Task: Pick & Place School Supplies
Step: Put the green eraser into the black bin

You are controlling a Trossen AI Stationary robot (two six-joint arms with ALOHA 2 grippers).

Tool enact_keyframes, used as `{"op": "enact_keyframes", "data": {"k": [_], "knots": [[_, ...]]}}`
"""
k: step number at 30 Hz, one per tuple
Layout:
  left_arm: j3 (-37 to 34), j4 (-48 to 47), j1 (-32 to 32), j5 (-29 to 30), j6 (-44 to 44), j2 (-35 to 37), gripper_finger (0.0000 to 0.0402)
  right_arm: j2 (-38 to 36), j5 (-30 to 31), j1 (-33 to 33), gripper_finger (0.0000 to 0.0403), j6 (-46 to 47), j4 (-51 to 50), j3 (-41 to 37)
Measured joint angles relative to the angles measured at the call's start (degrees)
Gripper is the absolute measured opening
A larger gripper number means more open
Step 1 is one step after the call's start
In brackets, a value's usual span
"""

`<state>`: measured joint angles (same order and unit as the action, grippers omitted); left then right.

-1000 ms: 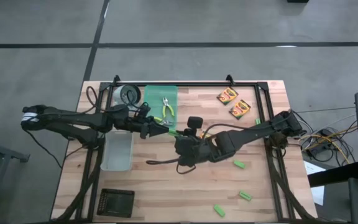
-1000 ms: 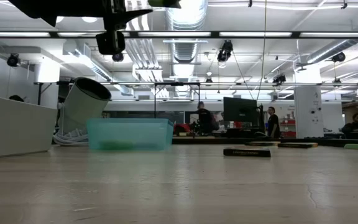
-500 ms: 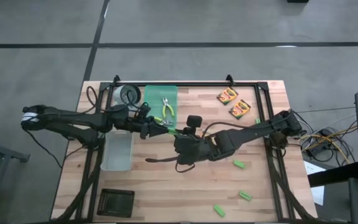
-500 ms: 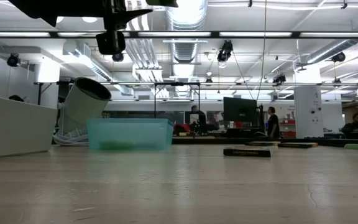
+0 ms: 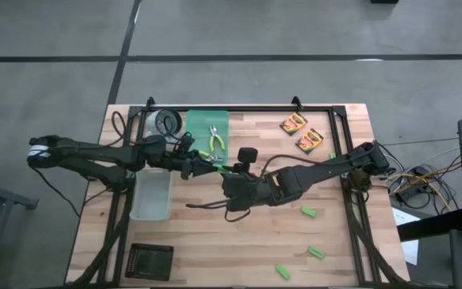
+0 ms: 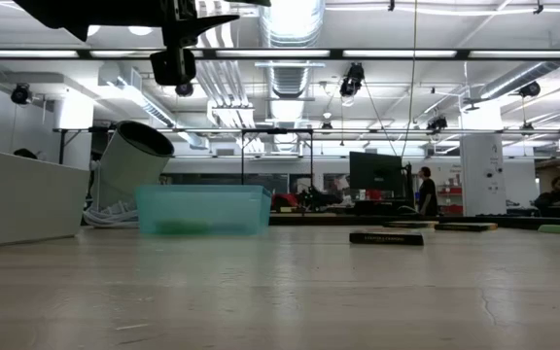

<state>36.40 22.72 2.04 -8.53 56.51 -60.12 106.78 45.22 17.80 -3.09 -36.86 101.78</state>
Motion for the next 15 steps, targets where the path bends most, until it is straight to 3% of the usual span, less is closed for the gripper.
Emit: {"op": "enact_keyframes", "data": {"k": [6,15], "knots": [[0.00,0.01,0.00,0.02,0.04,0.00,0.0127,0.00,-2.83,-0.09,0.0082,0.04,-0.02,0.00],[0.07,0.20,0.00,-0.06,0.07,0.00,0.0068,0.04,-2.76,-0.38,0.0084,0.06,-0.07,0.00]]}}
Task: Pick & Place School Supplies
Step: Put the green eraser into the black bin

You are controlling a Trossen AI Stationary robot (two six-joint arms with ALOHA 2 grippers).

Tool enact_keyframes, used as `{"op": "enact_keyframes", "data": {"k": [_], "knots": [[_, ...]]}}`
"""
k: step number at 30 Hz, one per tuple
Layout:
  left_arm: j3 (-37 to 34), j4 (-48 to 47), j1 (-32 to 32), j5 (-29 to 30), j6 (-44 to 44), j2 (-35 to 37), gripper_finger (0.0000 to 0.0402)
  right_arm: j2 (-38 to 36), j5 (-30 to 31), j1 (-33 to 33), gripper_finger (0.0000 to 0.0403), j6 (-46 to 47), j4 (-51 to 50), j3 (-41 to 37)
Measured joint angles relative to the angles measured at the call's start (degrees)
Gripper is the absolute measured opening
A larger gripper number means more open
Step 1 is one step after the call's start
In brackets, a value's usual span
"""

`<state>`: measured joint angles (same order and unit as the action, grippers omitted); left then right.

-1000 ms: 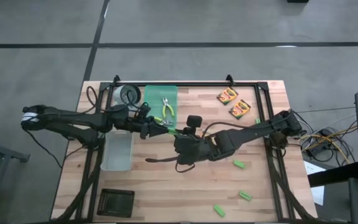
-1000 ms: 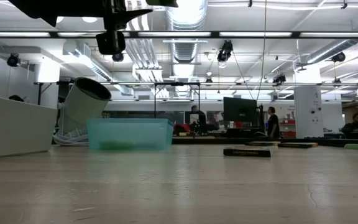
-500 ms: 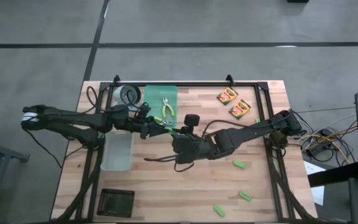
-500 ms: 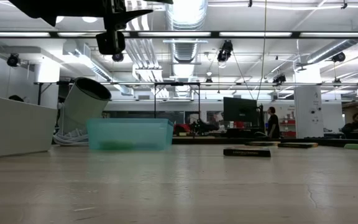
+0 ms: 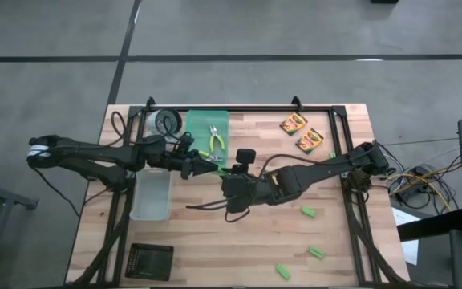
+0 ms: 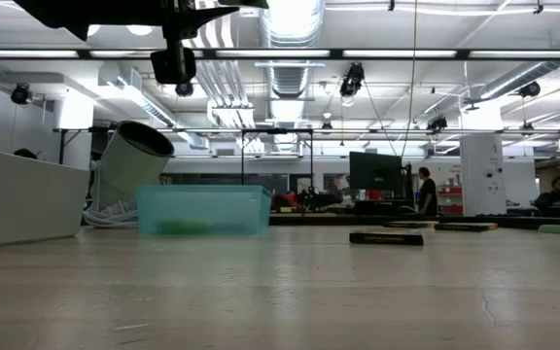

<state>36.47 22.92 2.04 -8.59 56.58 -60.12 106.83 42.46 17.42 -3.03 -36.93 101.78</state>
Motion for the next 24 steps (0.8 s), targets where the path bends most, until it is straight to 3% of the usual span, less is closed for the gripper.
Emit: {"op": "enact_keyframes", "data": {"k": [6,24], "knots": [[0.00,0.00,0.02,-0.80,0.01,0.02,0.0041,0.02,0.94,0.02,0.0082,0.00,0.01,0.00],[0.00,-0.37,0.05,-2.61,-0.44,0.02,0.0036,0.02,0.55,-0.15,0.0107,0.00,0.11,0.00]]}}
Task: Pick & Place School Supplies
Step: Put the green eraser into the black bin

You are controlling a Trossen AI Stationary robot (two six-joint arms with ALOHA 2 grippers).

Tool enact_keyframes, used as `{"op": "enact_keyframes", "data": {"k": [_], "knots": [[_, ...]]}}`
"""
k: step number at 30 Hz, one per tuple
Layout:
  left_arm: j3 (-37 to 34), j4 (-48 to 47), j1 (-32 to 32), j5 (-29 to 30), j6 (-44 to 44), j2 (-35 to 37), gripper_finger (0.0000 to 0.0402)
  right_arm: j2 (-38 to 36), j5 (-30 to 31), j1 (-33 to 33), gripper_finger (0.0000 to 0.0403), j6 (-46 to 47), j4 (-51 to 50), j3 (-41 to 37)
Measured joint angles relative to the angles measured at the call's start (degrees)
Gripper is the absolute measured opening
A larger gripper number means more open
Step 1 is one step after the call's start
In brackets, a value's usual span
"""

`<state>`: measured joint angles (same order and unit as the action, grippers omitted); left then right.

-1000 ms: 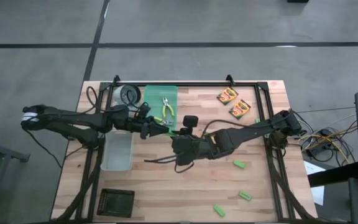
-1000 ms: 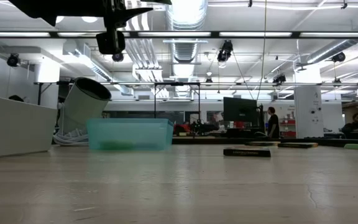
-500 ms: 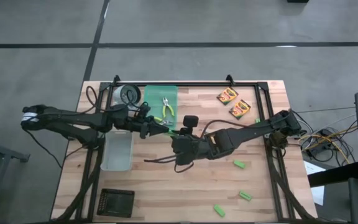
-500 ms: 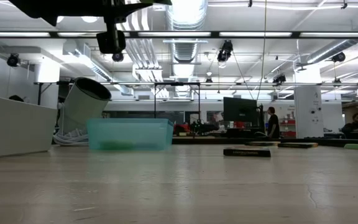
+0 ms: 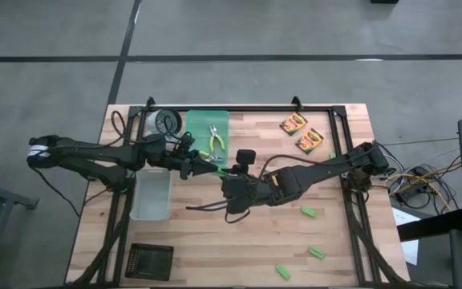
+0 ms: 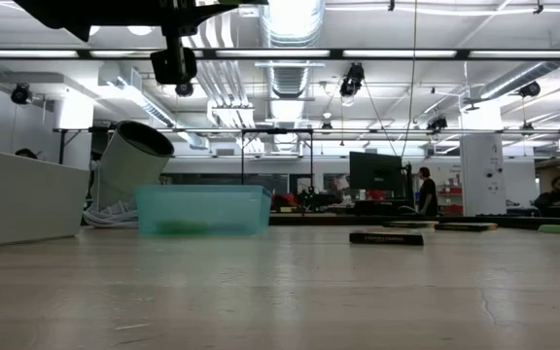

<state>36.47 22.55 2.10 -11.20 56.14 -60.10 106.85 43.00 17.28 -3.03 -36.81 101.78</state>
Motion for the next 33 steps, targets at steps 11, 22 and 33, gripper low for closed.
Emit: {"op": "enact_keyframes", "data": {"k": [11,22,33], "knots": [[-0.02,-0.02,-0.04,-0.21,-0.46,0.00,0.0035,0.00,0.07,-0.02,0.0149,1.51,-0.01,0.00],[-0.09,-0.21,-0.05,-0.10,-0.49,-0.02,0.0035,0.00,0.28,-0.06,0.0205,1.55,0.02,0.00],[-0.09,-2.03,0.06,3.66,-0.80,-0.04,0.0035,0.00,0.26,-0.13,0.0224,4.37,-0.03,0.00]]}}
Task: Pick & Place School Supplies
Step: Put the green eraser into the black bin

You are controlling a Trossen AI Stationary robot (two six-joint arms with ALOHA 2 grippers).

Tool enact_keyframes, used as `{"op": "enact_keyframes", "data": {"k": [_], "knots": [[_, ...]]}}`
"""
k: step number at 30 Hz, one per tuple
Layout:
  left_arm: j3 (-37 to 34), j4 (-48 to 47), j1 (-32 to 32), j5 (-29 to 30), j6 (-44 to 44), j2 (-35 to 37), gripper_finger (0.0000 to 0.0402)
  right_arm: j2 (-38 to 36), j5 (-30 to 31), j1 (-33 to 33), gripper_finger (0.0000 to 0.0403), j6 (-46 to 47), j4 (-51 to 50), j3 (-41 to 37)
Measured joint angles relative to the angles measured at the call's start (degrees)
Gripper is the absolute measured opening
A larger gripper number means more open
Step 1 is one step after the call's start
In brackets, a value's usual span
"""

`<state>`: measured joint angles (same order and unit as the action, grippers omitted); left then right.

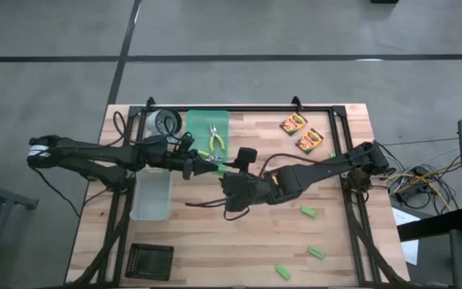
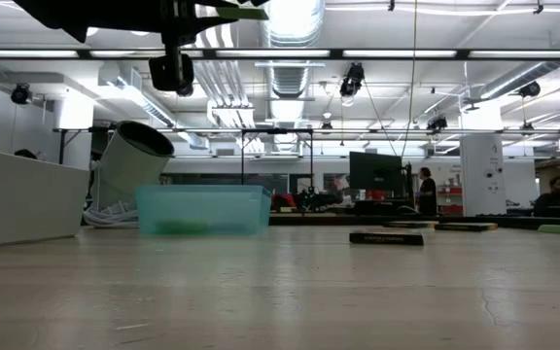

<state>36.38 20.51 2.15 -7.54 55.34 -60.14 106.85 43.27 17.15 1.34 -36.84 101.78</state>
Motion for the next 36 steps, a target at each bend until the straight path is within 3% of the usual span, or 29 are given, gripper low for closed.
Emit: {"op": "enact_keyframes", "data": {"k": [11,24,36], "knots": [[0.00,-10.90,0.62,4.04,0.51,0.66,0.0035,-0.02,-0.04,0.04,0.0226,0.66,-0.34,0.00],[11.37,-54.75,0.38,11.26,0.21,8.03,0.0035,-0.09,-0.21,0.09,0.0226,6.21,-6.71,-0.24],[17.32,-71.17,-4.99,8.22,0.59,10.32,0.0035,-0.09,-0.18,0.09,0.0226,8.15,-9.36,-0.76]]}}
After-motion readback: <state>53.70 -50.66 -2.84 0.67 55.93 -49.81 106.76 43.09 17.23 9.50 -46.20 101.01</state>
